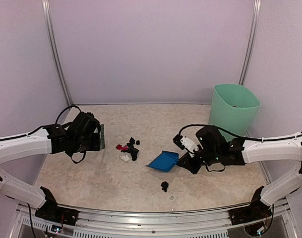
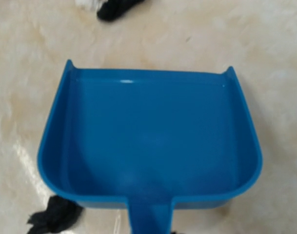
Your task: Sweep away the paper scraps from the table
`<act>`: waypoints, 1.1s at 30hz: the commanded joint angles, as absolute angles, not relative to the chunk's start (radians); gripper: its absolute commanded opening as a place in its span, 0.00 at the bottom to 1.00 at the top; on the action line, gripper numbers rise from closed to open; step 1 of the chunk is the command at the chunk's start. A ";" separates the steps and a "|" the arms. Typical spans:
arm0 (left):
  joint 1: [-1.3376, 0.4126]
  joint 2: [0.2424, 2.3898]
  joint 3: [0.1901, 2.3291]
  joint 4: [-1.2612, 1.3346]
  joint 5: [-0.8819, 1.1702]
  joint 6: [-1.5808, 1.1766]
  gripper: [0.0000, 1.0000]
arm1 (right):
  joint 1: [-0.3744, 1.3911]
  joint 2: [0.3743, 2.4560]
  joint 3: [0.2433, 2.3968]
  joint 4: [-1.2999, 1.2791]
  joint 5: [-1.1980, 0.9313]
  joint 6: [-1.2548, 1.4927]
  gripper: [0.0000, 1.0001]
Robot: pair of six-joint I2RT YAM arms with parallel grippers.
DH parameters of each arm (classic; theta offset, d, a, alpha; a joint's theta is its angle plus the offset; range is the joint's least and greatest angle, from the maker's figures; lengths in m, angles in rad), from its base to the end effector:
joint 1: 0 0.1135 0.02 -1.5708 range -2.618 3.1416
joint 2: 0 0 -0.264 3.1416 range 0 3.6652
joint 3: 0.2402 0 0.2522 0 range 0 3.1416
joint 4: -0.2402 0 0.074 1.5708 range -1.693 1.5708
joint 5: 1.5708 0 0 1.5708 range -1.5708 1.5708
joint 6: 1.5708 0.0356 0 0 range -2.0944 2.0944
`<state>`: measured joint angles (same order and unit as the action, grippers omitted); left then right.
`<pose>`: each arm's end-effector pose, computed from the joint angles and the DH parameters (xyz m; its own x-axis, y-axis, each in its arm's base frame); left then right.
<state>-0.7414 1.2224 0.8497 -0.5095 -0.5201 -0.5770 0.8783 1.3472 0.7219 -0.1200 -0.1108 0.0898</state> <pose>0.1938 -0.1534 0.2473 -0.6699 -0.0284 -0.7419 -0.0147 0.9996 -0.0250 0.1729 0.2146 0.2020 -0.5045 -0.4686 -0.7252 -0.7747 0.6165 0.1406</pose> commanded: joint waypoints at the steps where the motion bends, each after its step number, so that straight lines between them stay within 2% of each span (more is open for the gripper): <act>1: -0.733 1.286 0.879 -0.502 -0.480 -0.557 0.00 | 0.912 1.402 0.726 -0.132 -0.093 0.052 0.00; 24: -0.774 1.576 1.045 -0.405 -0.275 -0.445 0.00 | 0.919 1.691 0.876 0.038 -0.054 -0.051 0.00; 33: -0.817 1.555 1.096 -0.418 -0.150 -0.418 0.00 | 0.919 1.777 0.937 0.086 -0.020 -0.074 0.00</act>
<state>-0.8021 1.5753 1.0706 -0.3939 -0.2531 -0.4438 0.9077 1.7462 0.9146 0.0570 -0.0437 -0.0494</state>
